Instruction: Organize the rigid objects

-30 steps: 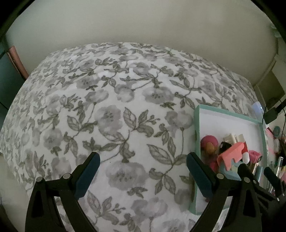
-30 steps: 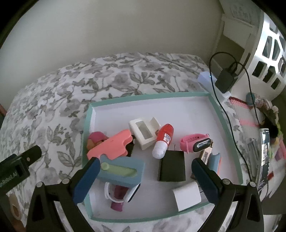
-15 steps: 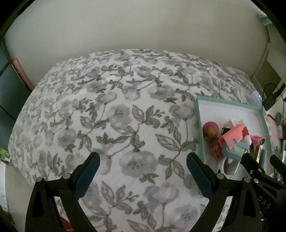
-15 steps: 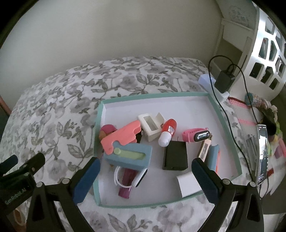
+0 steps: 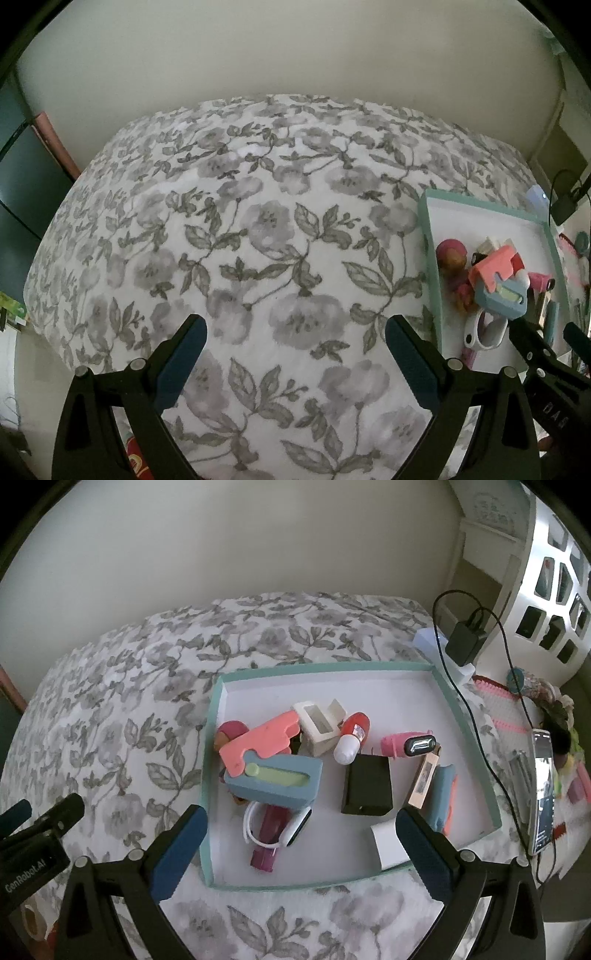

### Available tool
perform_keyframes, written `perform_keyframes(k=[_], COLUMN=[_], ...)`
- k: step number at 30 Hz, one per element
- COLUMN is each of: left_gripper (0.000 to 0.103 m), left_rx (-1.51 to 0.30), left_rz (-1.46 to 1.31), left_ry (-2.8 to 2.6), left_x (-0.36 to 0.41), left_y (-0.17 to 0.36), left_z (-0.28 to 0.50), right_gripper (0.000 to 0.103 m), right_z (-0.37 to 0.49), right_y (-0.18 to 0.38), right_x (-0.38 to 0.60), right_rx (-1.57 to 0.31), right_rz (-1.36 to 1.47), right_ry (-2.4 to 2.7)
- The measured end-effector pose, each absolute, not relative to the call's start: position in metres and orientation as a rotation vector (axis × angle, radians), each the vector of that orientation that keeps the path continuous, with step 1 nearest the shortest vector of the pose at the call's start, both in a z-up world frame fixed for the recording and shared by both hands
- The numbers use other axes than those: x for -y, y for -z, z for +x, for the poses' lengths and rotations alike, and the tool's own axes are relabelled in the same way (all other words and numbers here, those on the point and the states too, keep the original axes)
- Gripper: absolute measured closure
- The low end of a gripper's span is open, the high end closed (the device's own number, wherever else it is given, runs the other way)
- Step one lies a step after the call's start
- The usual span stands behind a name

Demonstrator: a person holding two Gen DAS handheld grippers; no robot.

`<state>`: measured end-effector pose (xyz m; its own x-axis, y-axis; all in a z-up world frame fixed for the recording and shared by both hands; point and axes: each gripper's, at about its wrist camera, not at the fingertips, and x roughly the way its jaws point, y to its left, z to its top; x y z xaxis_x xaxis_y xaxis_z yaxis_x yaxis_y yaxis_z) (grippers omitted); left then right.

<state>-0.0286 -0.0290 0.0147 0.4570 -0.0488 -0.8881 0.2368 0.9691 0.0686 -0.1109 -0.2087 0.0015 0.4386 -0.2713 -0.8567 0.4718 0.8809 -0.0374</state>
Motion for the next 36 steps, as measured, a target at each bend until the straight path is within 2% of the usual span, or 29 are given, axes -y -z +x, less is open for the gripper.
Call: perform_keyframes(k=[36], left_gripper=[0.006], left_rx=[-1.168], left_rz=[0.231], left_ry=[0.166], left_x=[0.019], left_y=[0.003], left_z=[-0.033], right_gripper=[0.000], right_z=[-0.114], right_y=[0.013], right_x=[0.199], right_rx=[-1.085], right_rz=[0.206], right_ry=[0.424])
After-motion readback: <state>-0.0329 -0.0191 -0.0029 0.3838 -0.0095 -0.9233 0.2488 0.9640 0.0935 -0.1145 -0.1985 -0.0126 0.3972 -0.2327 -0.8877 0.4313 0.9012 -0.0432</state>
